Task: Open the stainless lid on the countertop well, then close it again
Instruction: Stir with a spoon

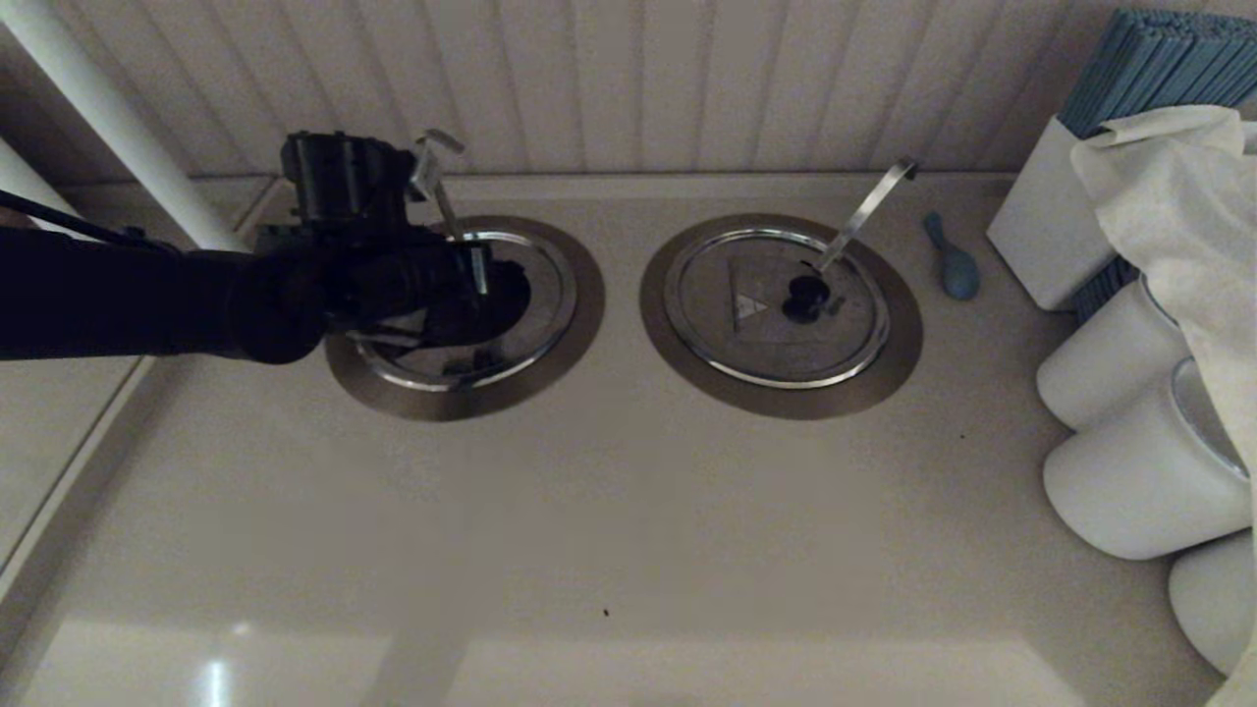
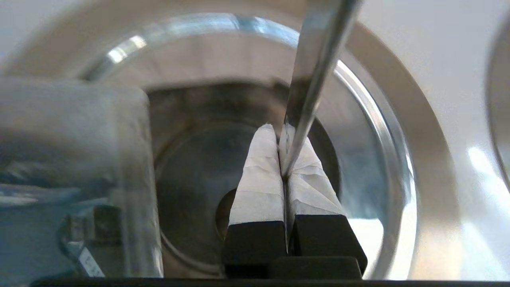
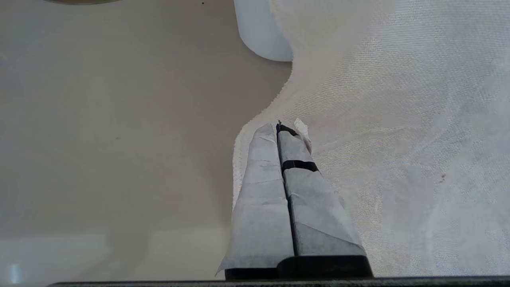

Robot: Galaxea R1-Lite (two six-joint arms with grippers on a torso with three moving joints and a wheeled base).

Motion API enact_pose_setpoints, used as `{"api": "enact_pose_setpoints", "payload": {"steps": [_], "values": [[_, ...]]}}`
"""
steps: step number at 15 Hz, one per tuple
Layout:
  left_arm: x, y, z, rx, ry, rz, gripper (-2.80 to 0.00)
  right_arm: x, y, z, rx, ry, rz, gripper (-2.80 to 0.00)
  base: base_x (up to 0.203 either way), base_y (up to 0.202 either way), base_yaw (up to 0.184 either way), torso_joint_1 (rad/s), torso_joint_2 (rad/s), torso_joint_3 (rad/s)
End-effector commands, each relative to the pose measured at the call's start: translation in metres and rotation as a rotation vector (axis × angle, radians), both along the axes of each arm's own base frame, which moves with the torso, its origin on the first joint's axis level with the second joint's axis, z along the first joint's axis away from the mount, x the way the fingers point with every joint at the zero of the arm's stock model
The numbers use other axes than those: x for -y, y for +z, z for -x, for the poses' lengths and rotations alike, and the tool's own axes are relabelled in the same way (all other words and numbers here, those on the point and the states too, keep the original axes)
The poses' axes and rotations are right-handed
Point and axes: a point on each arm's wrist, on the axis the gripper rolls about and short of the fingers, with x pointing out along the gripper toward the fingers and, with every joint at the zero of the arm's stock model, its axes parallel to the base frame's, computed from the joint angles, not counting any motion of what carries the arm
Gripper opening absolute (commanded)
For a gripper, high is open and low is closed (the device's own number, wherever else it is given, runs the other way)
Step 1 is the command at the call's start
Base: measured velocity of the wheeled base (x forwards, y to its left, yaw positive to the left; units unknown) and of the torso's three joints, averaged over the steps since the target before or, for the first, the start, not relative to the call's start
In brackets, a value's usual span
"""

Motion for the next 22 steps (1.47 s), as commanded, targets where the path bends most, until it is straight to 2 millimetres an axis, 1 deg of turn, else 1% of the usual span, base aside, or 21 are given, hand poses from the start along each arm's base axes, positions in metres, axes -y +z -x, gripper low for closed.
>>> {"api": "enact_pose_setpoints", "payload": {"steps": [1,3,5,7,11,13,14,17,18,22], "values": [[0.002,-0.005,-0.009,0.026,0.05,-0.001,-2.8,0.0,0.0,0.0,-0.001,0.0,-0.001,-2.8,0.0,0.0,0.0,0.0,0.0,0.0],[0.002,0.0,-0.013,0.109,0.108,-0.002,-2.8,0.0,0.0,0.0,-0.001,0.0,0.0,-2.8,0.0,0.0,0.0,0.0,0.0,0.0],[0.009,-0.004,-0.018,0.152,0.111,-0.005,-2.8,0.0,0.0,0.0,-0.001,0.0,0.0,-2.8,0.0,0.0,0.0,0.0,0.0,0.0],[0.019,-0.014,-0.022,0.144,0.097,-0.039,-2.8,0.0,0.0,0.0,-0.001,0.0,0.0,-2.8,0.0,0.0,0.0,0.0,0.0,0.0],[0.039,-0.028,-0.033,0.138,0.17,-0.065,-2.8,0.0,0.0,0.0,-0.001,0.0,-0.001,-2.8,0.0,0.0,0.0,0.0,0.0,0.0],[0.044,-0.034,-0.04,0.137,0.2,-0.086,-2.8,0.0,0.0,0.0,-0.001,0.0,0.0,-2.8,0.0,0.0,0.0,0.0,0.0,0.0],[0.045,-0.032,-0.042,0.147,0.205,-0.08,-2.8,0.0,0.0,0.0,-0.001,0.0,-0.001,-2.8,0.0,0.0,0.0,0.0,0.0,0.0],[0.047,-0.035,-0.043,0.141,0.209,-0.084,-2.8,0.0,0.0,0.0,-0.001,0.0,0.0,-2.8,0.0,0.0,0.0,0.0,0.0,0.0],[0.047,-0.037,-0.045,0.14,0.236,-0.087,0.0,0.0,0.0,0.0,-0.001,0.0,0.0,-2.8,0.0,0.0,0.0,0.0,0.0,0.0],[0.048,-0.033,-0.048,0.154,0.258,-0.08,0.0,0.0,0.0,0.0,-0.001,0.0,-0.001,-2.8,0.0,0.0,0.0,0.0,0.0,0.0]]}}
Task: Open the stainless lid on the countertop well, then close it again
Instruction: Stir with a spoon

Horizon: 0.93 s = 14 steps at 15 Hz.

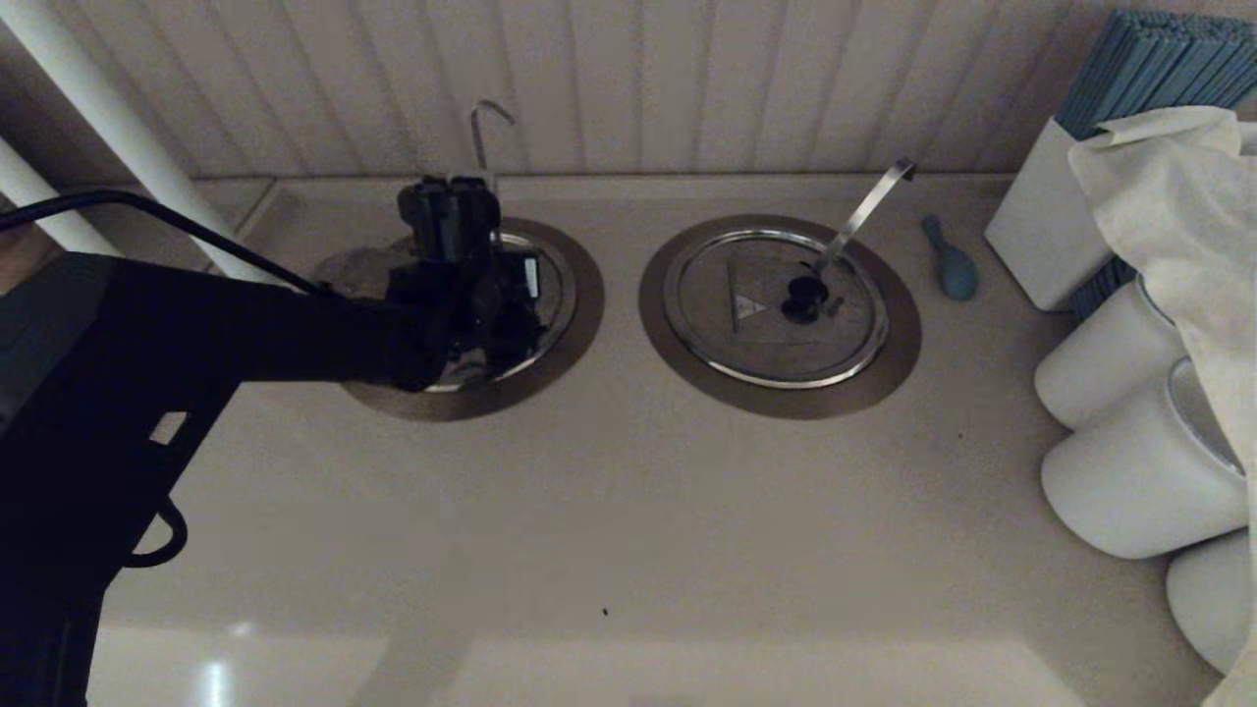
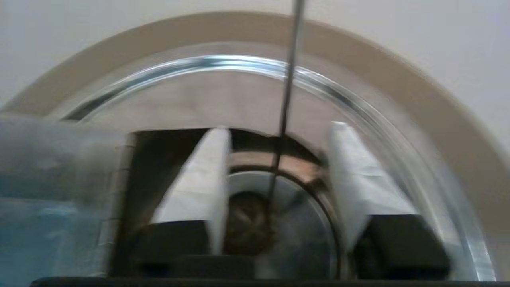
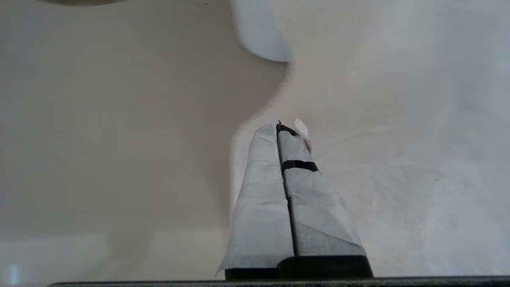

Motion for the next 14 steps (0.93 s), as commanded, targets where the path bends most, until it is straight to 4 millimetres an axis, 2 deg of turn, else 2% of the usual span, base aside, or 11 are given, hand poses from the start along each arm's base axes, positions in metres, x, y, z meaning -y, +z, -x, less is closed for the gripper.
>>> {"api": "enact_pose_setpoints", "payload": {"steps": [1,8,11,14], "values": [[-0.001,0.001,-0.001,0.01,0.005,0.004,0.0,0.0,0.0,0.0,-0.001,0.002,0.001,-2.8,0.0,0.0,0.0,0.0,0.0,0.0],[-0.01,0.026,0.009,0.062,0.016,0.032,0.0,0.0,0.0,0.0,-0.001,0.002,0.001,-2.8,0.0,0.0,0.0,0.0,0.0,0.0],[-0.017,0.041,0.02,0.079,0.017,0.04,0.0,0.0,0.0,0.0,-0.001,0.002,0.001,-2.8,0.0,0.0,0.0,0.0,0.0,0.0],[-0.019,0.041,0.027,0.063,0.009,0.03,0.0,0.0,0.0,0.0,-0.001,0.002,0.001,-2.8,0.0,0.0,0.0,0.0,0.0,0.0]]}}
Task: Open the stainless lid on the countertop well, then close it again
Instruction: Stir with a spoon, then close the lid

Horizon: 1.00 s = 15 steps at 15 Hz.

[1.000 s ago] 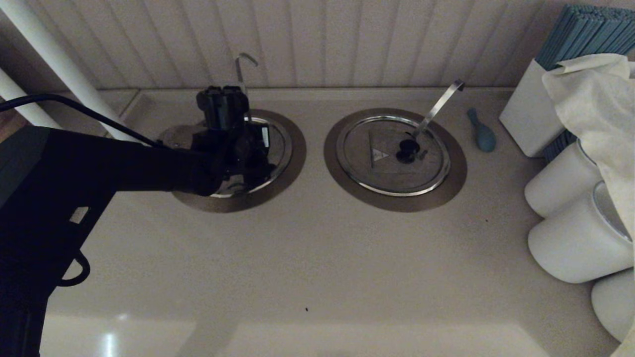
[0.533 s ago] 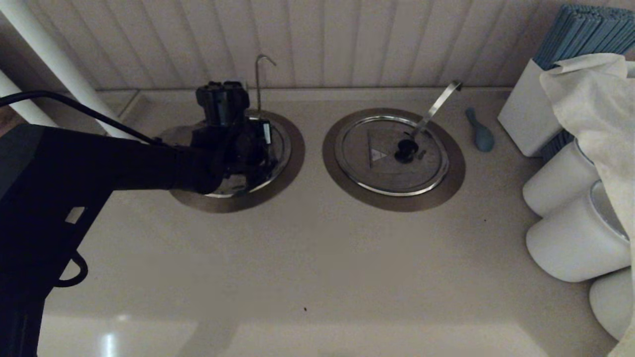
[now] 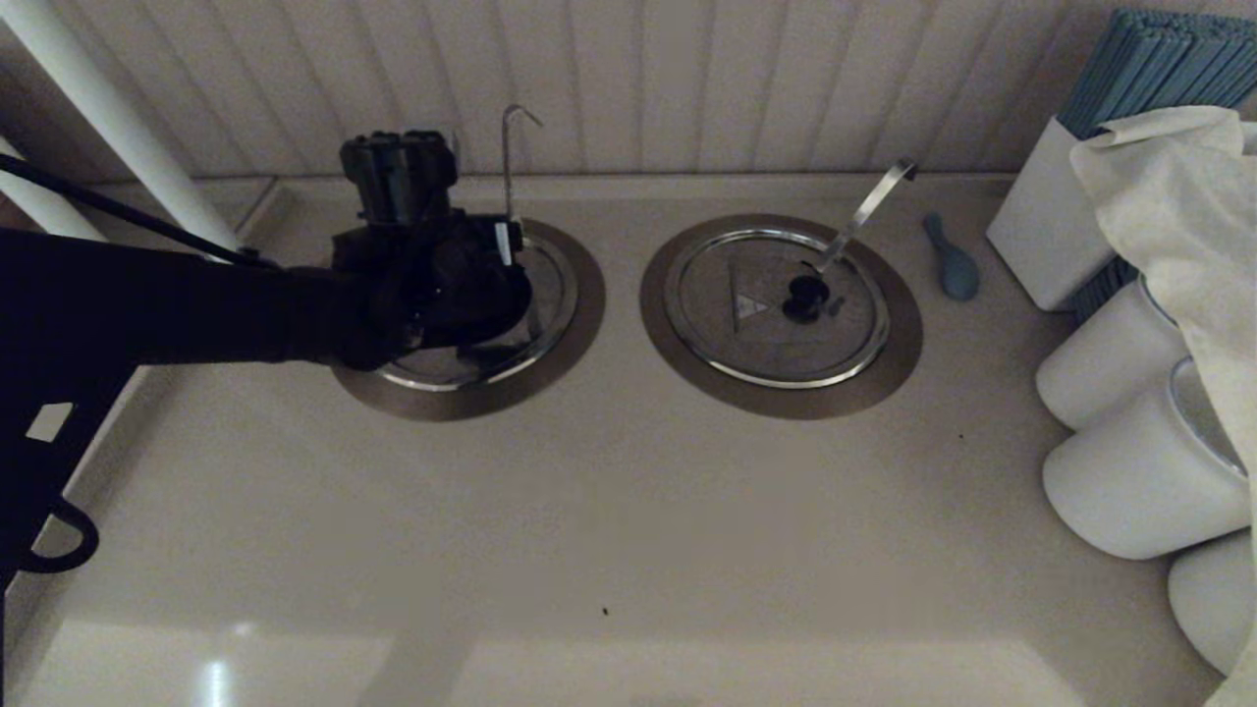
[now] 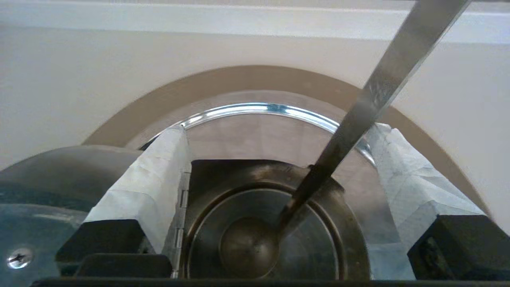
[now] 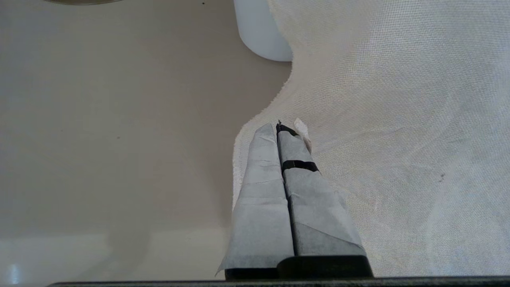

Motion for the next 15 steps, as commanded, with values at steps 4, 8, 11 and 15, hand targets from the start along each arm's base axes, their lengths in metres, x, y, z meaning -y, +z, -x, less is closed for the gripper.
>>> {"api": "enact_pose_setpoints", "payload": {"steps": [4,8,11,15], "values": [[-0.013,0.007,0.015,-0.008,0.0,-0.013,0.0,0.0,0.0,0.0,-0.001,0.0,0.001,-2.8,0.0,0.0,0.0,0.0,0.0,0.0],[-0.017,0.001,0.026,-0.07,-0.08,-0.056,0.0,0.0,0.0,0.0,-0.001,0.0,0.001,-2.8,0.0,0.0,0.0,0.0,0.0,0.0],[-0.025,0.006,0.029,-0.097,-0.067,-0.059,0.0,0.0,0.0,0.0,-0.001,0.0,0.0,-2.8,0.0,0.0,0.0,0.0,0.0,0.0],[-0.037,0.027,0.041,-0.047,-0.046,-0.02,0.0,0.0,0.0,0.0,-0.001,0.0,0.001,-2.8,0.0,0.0,0.0,0.0,0.0,0.0]]}}
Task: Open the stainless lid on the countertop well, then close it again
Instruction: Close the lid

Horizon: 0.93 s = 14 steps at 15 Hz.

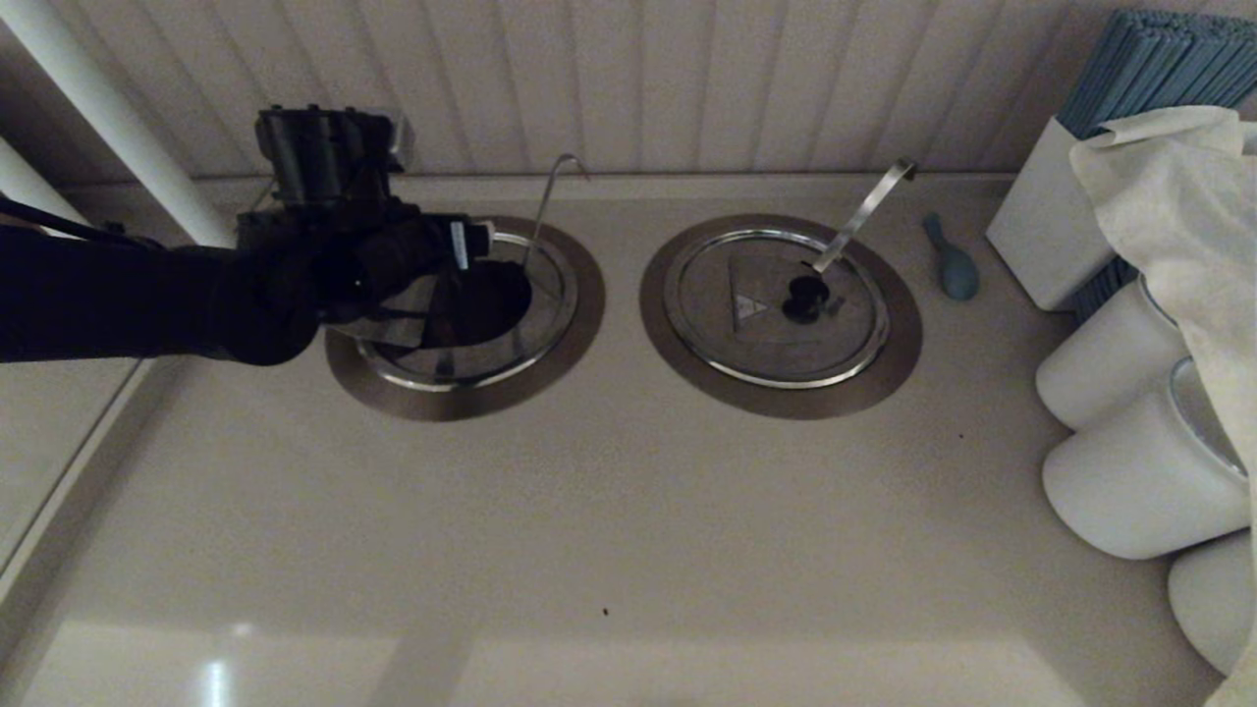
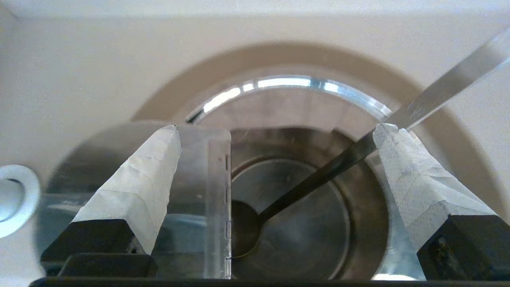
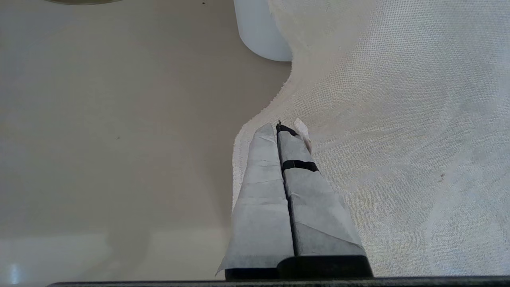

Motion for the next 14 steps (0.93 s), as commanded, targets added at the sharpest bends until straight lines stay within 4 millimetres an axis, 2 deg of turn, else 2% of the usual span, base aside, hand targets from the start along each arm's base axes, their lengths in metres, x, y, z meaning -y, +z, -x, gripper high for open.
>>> {"api": "enact_pose_setpoints", "payload": {"steps": [1,5,8,9,12,14], "values": [[-0.007,0.017,0.011,0.04,0.012,0.022,0.0,0.0,0.0,0.0,-0.001,0.0,0.0,-2.8,0.0,0.0,0.0,0.0,0.0,0.0],[-0.029,0.054,0.046,0.095,0.043,0.109,0.0,0.0,0.0,0.0,-0.001,0.0,-0.001,-2.8,0.0,0.0,0.0,0.0,0.0,0.0],[-0.041,0.069,0.078,0.037,0.063,0.359,0.0,0.0,0.0,0.0,-0.001,0.0,0.0,-2.8,0.0,0.0,0.0,0.0,0.0,0.0],[-0.044,0.066,0.082,0.009,0.078,0.438,0.0,0.0,0.0,0.0,-0.001,0.0,-0.001,-2.8,0.0,0.0,0.0,0.0,0.0,0.0],[-0.067,0.043,0.08,-0.071,0.151,0.535,0.0,0.0,0.0,0.0,-0.001,0.0,-0.001,-2.8,0.0,0.0,0.0,0.0,0.0,0.0],[-0.07,0.026,0.079,-0.12,0.166,0.616,0.0,0.0,0.0,0.0,-0.001,0.0,0.0,-2.8,0.0,0.0,0.0,0.0,0.0,0.0]]}}
